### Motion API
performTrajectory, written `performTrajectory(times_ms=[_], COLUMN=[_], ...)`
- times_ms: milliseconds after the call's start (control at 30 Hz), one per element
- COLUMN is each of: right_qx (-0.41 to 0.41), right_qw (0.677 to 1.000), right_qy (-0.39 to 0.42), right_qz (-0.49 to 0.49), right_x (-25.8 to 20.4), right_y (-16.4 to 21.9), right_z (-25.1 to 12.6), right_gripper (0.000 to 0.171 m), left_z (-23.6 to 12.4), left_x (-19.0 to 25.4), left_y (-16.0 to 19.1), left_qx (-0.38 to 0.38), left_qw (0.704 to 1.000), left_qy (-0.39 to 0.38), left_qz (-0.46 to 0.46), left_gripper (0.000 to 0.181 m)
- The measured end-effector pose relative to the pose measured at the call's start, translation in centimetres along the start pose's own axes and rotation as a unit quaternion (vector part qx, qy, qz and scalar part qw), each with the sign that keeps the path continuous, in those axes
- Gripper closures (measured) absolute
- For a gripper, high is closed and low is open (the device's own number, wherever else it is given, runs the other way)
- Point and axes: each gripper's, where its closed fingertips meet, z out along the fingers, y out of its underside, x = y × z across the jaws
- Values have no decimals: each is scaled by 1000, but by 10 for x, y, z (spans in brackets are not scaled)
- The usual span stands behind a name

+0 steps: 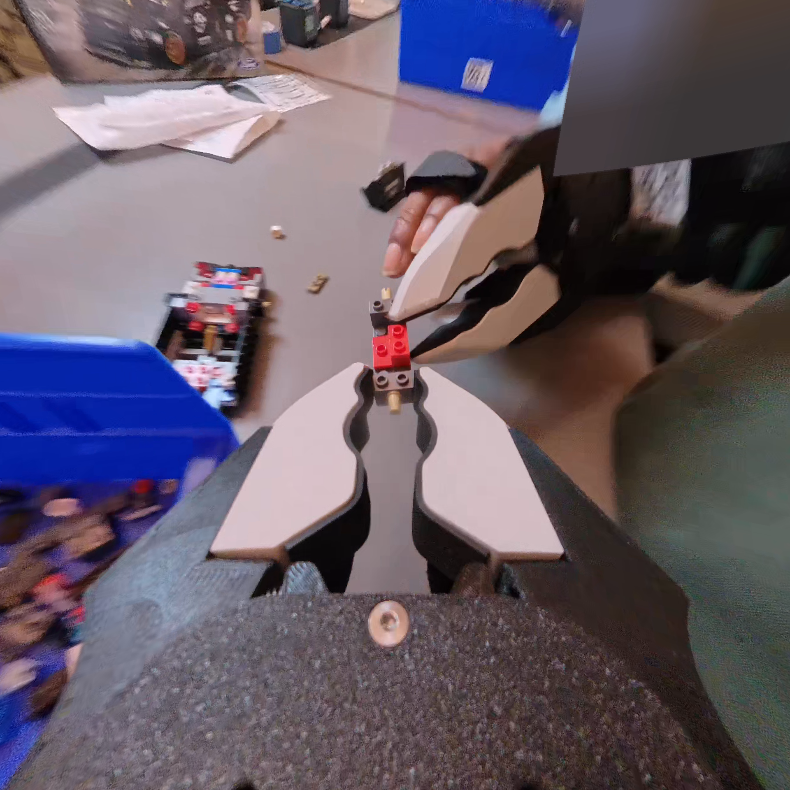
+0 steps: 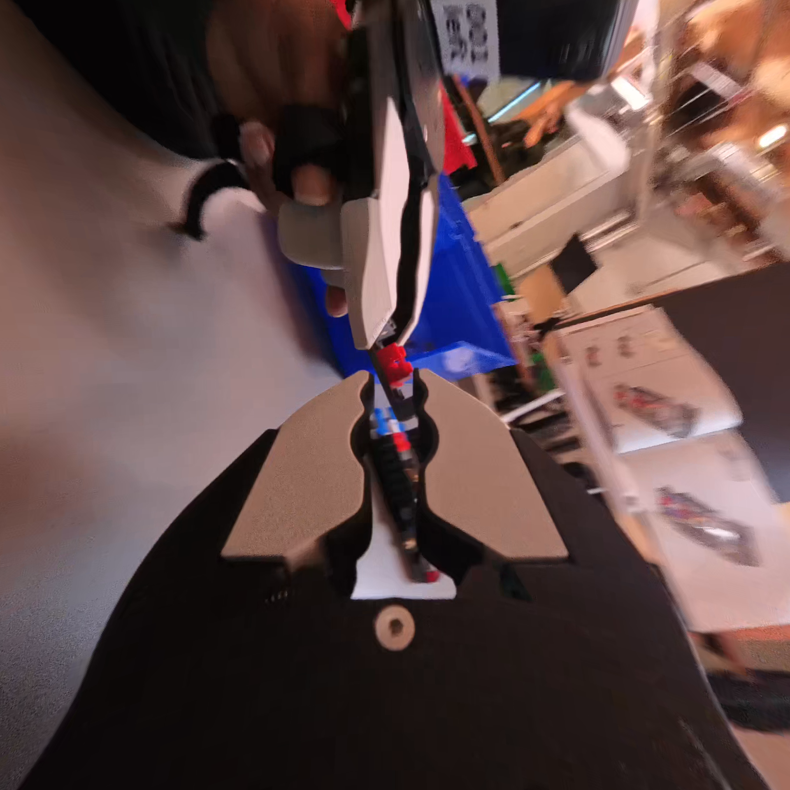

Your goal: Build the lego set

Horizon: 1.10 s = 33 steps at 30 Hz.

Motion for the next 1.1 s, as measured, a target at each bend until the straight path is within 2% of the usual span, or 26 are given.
performTrajectory(times_ms=[100, 167, 300, 400, 533, 633, 833, 900, 967, 1033, 1100], right_qx=[0, -9, -37, -58, -77, -50, 13, 69, 62, 65, 61], right_qw=[993, 992, 990, 990, 984, 977, 943, 916, 929, 924, 916], right_qy=[-54, -65, -100, -113, -143, -156, -213, -242, -221, -215, -222], right_qz=[103, 111, 92, 64, 69, 136, 257, 312, 291, 310, 330], right_x=[-3, -3, -19, -29, -37, -33, -31, -25, -20, -16, -15], right_y=[3, 4, 9, 14, 15, 10, -3, -24, -22, -18, -11], right_z=[-3, -2, 1, 4, 2, -2, -12, -21, -21, -21, -22], right_gripper=[149, 149, 151, 160, 163, 163, 164, 164, 164, 164, 164], left_z=[0, 3, 11, 15, 17, 15, 15, 9, 9, 11, 20], left_x=[-12, -11, -6, 1, 8, 7, 7, -21, -11, -6, 5], left_y=[7, 12, 19, 23, 24, 22, 23, 38, 35, 27, 37], left_qx=[-48, -71, -99, -108, -103, -104, -104, -158, -120, -103, -113], left_qw=[983, 966, 942, 939, 938, 931, 940, 918, 946, 947, 961], left_qy=[-97, -123, -140, -127, -112, -120, -114, -168, -124, -119, -76], left_qz=[148, 216, 288, 299, 311, 328, 305, 324, 276, 279, 241], left_gripper=[163, 163, 163, 163, 163, 163, 163, 162, 163, 163, 163])
